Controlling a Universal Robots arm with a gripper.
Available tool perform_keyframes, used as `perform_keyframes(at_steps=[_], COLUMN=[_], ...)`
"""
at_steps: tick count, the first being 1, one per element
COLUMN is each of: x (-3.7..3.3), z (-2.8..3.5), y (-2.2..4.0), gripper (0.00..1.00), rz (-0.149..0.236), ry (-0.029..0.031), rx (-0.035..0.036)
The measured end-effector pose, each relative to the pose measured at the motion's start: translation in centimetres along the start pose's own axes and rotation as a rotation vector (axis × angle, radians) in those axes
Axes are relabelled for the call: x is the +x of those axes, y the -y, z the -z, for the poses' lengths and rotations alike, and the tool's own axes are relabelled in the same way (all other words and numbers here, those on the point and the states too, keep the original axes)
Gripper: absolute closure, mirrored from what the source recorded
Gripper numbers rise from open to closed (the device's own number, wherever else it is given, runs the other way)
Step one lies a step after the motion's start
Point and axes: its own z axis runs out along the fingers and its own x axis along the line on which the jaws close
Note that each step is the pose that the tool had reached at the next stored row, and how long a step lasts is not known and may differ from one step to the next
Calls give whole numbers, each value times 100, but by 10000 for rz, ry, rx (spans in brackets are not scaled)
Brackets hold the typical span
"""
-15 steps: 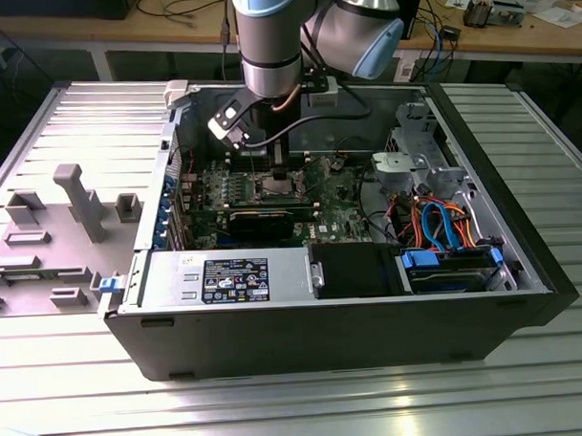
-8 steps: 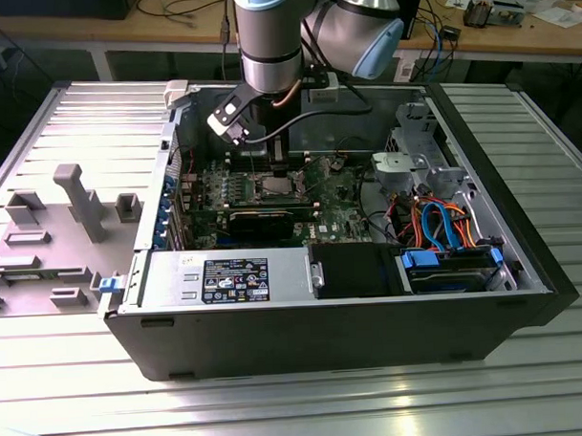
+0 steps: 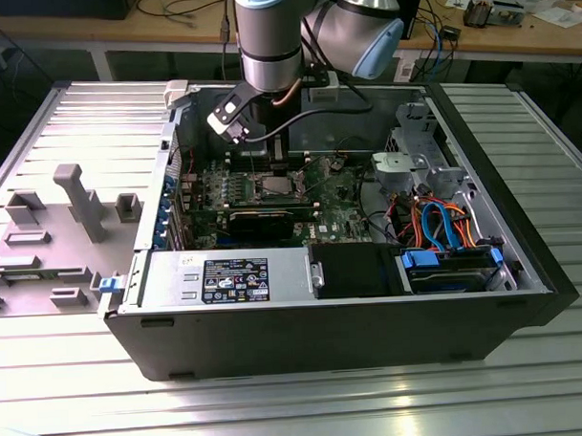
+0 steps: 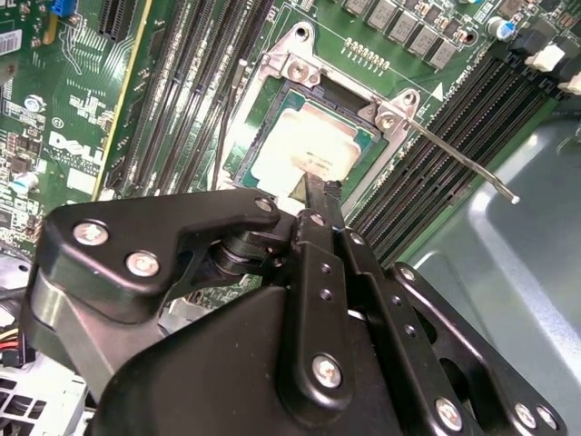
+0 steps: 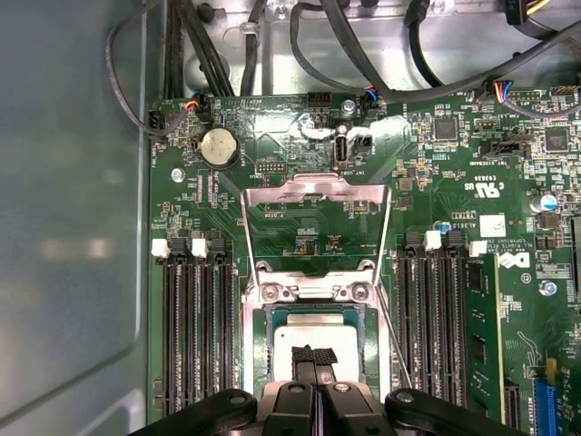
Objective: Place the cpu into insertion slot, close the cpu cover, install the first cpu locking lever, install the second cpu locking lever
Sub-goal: 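Close the cpu cover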
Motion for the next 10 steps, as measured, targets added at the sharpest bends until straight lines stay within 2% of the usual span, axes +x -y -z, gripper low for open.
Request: perform_keyframes(at_steps=[6, 10], x=[1, 2], z=[26, 65], y=[-2, -5], gripper=[89, 89], rz=[0, 0], ry=[1, 2], rx=[0, 0])
